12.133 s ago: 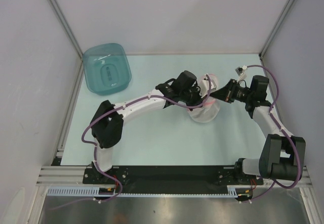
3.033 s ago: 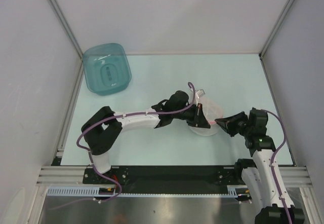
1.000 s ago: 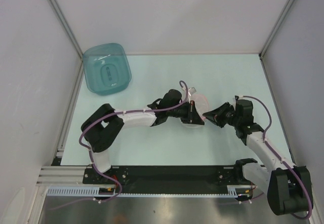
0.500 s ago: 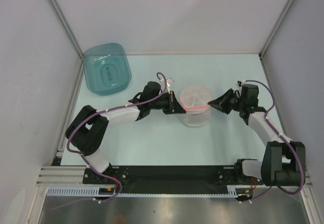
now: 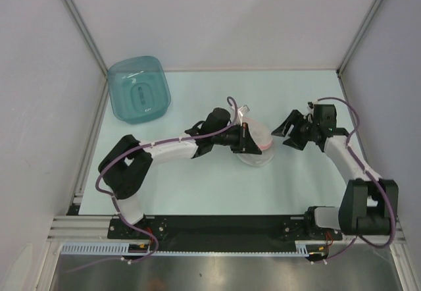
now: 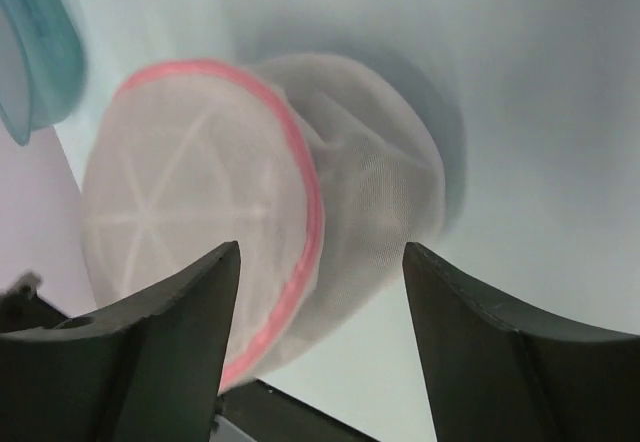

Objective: Place the bra in the laundry bag and zip it closed

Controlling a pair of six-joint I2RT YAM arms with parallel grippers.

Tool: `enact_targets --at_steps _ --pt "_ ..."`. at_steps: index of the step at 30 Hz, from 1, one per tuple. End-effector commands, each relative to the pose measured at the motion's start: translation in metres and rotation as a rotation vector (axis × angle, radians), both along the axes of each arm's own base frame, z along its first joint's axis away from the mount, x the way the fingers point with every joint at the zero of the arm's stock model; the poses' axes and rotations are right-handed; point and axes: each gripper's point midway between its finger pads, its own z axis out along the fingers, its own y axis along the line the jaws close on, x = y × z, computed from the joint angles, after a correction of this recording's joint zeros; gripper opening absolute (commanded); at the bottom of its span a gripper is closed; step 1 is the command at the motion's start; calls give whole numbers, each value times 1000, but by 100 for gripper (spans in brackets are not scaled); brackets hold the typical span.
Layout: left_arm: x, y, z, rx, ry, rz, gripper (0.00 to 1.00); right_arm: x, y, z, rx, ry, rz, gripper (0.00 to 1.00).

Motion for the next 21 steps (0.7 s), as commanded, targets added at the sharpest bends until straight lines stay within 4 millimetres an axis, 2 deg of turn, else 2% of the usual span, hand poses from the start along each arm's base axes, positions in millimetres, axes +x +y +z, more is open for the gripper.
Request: enact_targets --at_steps 1,2,3,4,6,7,8,9,11,15,21 --pt "1 -14 15 -52 5 -16 0 -49 -5 5 -30 -15 -6 72" --pt "1 -15 14 -50 6 -16 0 -55 -3 6 -3 -12 -25 71" --pt "-1 -16 13 -49 9 -20 0 -60 -1 16 20 -48 -40 70" --pt "-2 -16 13 -48 10 -19 0 -68 4 12 54 -35 -44 70" --pt "-5 -18 11 -42 11 -23 0 -65 12 30 150 -86 -90 64" --pt "-7 -19 10 -39 12 -23 0 -66 25 32 189 -113 -59 63" --pt "-8 -20 9 -38 14 -24 0 -66 29 34 222 -111 -67 62" --pt "-10 -21 9 -38 17 -28 0 -66 34 36 264 -95 -86 57" --pt "-13 -22 10 -38 16 -29 0 -65 43 35 316 -91 -88 50" --pt "-16 -22 12 -37 11 -31 0 -63 56 31 353 -82 -79 45" --pt "-17 -24 16 -42 3 -40 0 -61 59 19 357 -59 -103 35"
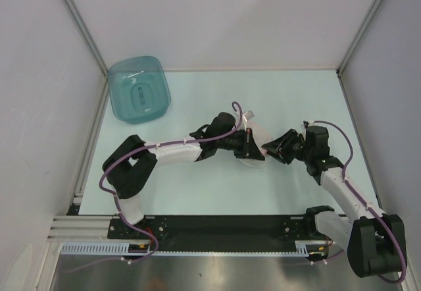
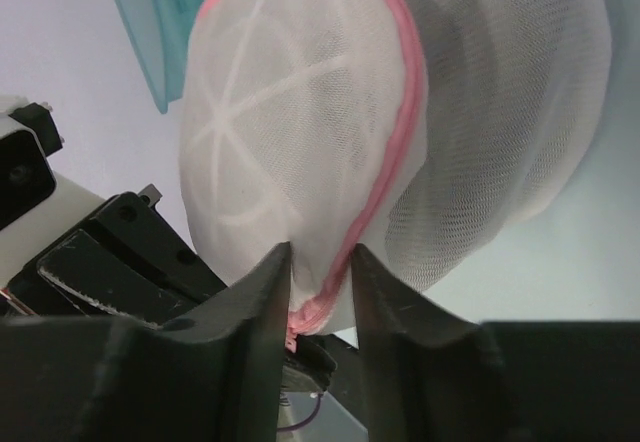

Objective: Place the bra in the laundry bag and zip it closed

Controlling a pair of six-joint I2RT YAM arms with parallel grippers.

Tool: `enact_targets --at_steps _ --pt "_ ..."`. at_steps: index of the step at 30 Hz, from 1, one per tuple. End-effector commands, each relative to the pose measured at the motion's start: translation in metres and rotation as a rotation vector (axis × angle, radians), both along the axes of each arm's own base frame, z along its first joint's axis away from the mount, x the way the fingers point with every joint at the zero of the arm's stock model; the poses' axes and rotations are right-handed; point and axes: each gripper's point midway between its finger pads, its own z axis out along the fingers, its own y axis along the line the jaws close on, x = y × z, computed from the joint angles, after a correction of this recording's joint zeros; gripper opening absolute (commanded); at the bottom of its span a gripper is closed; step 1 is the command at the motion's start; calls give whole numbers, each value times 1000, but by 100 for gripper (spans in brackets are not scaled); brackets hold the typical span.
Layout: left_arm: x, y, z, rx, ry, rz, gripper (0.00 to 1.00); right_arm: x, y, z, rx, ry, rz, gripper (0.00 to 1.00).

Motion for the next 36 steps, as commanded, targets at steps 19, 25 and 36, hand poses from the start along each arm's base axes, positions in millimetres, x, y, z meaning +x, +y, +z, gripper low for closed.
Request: enact_targets --at_steps 19,25,36 --pt "61 92 3 64 -94 183 0 82 -43 7 -5 -109 -17 0" --pt "84 110 9 76 -114 223 0 121 -50 14 20 -130 15 0" --pt "146 96 56 94 -224 254 0 172 -56 24 -61 -168 51 1"
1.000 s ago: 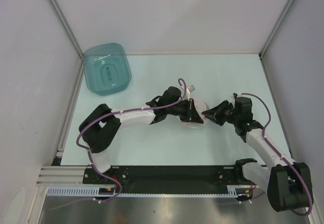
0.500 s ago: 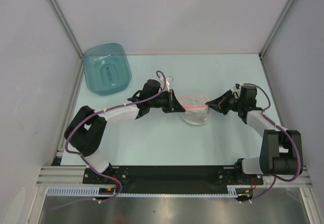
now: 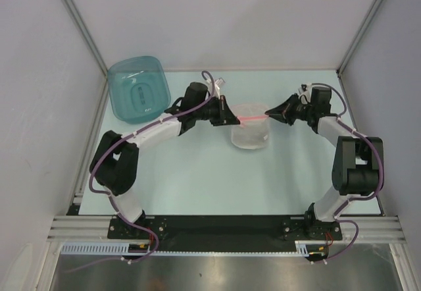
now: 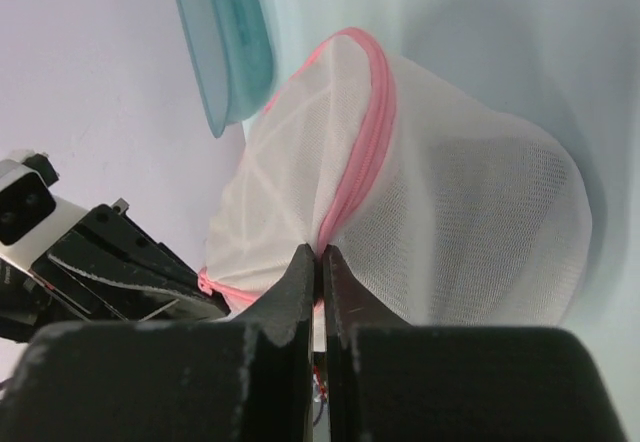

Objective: Place the bra in the laundry bag and zip it closed

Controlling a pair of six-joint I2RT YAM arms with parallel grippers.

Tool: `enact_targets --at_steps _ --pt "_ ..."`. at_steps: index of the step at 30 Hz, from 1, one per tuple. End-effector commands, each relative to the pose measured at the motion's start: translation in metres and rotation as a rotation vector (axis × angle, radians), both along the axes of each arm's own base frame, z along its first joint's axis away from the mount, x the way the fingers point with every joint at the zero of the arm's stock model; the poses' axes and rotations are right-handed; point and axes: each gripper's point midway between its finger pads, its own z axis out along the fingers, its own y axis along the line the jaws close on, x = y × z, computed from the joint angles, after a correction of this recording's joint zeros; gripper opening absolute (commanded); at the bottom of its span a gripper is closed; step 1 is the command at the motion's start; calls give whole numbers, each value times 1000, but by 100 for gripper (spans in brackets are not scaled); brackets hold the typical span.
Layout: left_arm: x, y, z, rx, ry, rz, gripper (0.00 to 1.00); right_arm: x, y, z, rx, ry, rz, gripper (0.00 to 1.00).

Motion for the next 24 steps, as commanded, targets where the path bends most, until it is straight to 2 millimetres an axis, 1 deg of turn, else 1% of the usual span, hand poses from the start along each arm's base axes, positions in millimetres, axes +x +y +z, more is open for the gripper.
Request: enact_targets --at_steps 1,2,3,4,5,6,7,8,9,10,11,13,14,15,16,17,18,19,20,21,22,23,24 --pt "29 13 16 62 -41 42 0 35 -34 4 -141 -71 -93 1" --pt "34 12 23 65 -53 49 1 36 -34 8 -150 -75 -88 4" --pt "36 15 21 77 -48 55 10 33 -37 3 -179 -58 -87 8" --pt "38 18 20 86 -44 62 16 32 -39 3 -200 -56 -90 15" --pt "38 21 21 91 -45 73 24 30 -41 2 -221 -43 -95 32" --pt "38 23 21 92 -46 79 35 24 -45 -6 -255 -7 -100 37" --pt "36 26 22 98 -57 80 39 22 -48 -10 -291 -12 -89 41" --pt "33 32 28 106 -74 94 44 18 -51 -9 -316 -8 -89 51" --pt "31 35 29 116 -89 93 51 11 -56 -15 -356 25 -102 56" --pt "27 39 29 128 -92 96 54 6 -59 -16 -391 17 -93 59" --pt "20 46 35 134 -109 104 54 2 -61 -8 -418 1 -99 65" --pt "9 53 38 143 -129 106 56 -12 -65 -8 -486 13 -105 70" --pt "0 59 30 155 -117 102 56 -17 -67 -7 -525 3 -97 75" --pt "-10 62 42 141 -148 92 57 -27 -73 0 -571 6 -115 76" --pt "-18 65 41 144 -149 87 57 -36 -68 -1 -589 9 -97 77" --pt "-33 65 31 156 -131 66 58 -42 -65 3 -607 -8 -91 79" --pt "-44 68 41 142 -157 66 58 -52 -64 12 -627 -31 -97 79" --pt "-54 68 42 141 -168 61 58 -67 -44 9 -635 -38 -37 80" --pt "-75 62 30 153 -159 23 59 -77 -34 11 -635 -47 -15 81" --pt "-85 61 45 123 -209 38 59 -88 -27 20 -632 -84 -9 82" --pt "-98 57 46 108 -224 27 60 -106 -10 12 -626 -77 43 100" --pt "-127 47 31 111 -216 -32 64 -114 -4 10 -618 -71 36 100" --pt "-133 40 41 62 -258 -2 64 -125 3 21 -596 -112 34 100"
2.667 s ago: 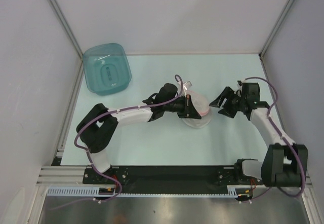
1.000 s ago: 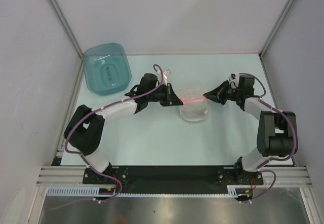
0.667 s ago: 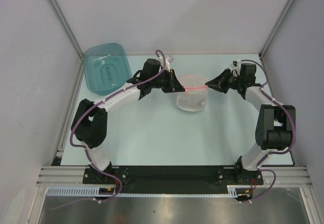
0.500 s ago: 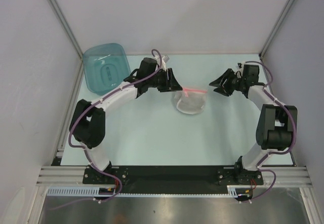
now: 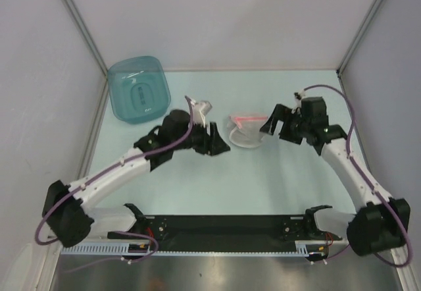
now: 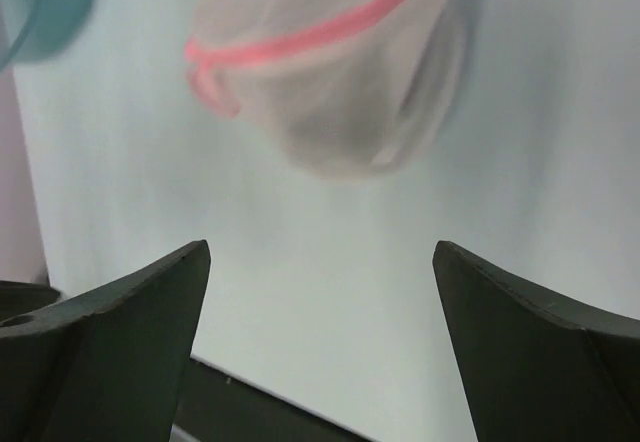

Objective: Place the bra in the laundry bag and zip it closed

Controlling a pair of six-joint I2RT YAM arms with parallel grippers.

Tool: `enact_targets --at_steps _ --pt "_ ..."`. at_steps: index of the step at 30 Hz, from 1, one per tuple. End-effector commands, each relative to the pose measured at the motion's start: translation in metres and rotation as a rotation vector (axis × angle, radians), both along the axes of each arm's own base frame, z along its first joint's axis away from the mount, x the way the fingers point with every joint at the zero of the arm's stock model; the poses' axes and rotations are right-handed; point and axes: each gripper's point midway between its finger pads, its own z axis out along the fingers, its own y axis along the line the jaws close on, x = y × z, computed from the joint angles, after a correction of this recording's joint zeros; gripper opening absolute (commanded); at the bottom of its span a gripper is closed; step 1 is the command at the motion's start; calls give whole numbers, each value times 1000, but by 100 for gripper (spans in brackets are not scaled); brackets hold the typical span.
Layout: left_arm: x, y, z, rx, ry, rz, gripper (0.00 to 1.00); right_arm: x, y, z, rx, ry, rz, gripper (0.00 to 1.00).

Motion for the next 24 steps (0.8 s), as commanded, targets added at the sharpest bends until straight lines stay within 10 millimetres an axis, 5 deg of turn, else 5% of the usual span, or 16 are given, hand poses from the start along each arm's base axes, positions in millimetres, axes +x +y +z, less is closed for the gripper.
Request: enact_targets --at_steps 1,2,4,5,7,8,9,11,13,14,15,17,19,24 --pt "-59 -21 19 -115 -129 -49 65 -60 32 -7 -24 21 75 100" --pt "-87 -26 -1 -110 -111 -91 66 -71 34 -16 -32 27 71 100" --pt "-99 -23 16 -213 -156 -47 67 -87 50 -3 44 -31 79 100" --pt "-117 -21 -5 -201 -130 -64 69 -99 64 -12 75 -46 117 100" --pt "-121 -7 7 -281 -179 -11 71 -115 74 -7 177 -93 120 100" --pt "-131 0 -16 -263 -164 -20 74 -121 85 -5 223 -127 147 100" --pt "-134 6 -15 -298 -164 -5 75 -131 83 -32 225 -84 142 100" --pt "-138 27 -23 -359 -173 29 76 -141 87 -34 303 -90 123 100" --pt "-141 39 -27 -424 -169 52 77 -153 85 -64 330 -30 92 100" --pt "-143 50 -26 -499 -178 72 82 -155 89 -56 390 -69 99 100" --pt "-144 54 -27 -526 -181 76 85 -164 88 -79 390 -37 104 100" --pt "-145 62 -30 -585 -178 97 91 -165 92 -69 495 -84 97 100" --pt "-148 67 -39 -623 -182 98 94 -173 94 -83 537 -91 107 100" --pt "-163 58 -46 -530 -197 -21 95 -174 96 -66 639 -240 118 100"
